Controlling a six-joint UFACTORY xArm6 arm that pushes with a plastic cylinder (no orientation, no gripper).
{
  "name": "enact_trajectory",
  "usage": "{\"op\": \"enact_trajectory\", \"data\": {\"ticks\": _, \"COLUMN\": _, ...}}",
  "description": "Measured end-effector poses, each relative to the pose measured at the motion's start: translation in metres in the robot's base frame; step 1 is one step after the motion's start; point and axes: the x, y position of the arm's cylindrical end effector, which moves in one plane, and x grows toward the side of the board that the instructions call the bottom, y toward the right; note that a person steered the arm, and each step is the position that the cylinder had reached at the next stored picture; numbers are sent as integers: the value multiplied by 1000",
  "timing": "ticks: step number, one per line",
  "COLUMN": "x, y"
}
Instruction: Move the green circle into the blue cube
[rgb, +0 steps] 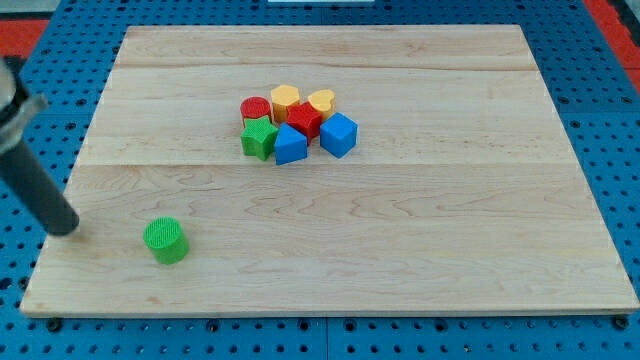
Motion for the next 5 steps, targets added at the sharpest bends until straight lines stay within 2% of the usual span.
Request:
{"op": "enact_trajectory", "data": {"ticks": 2, "x": 0, "y": 158}}
{"op": "enact_trajectory", "data": {"ticks": 5, "x": -14, "y": 339}}
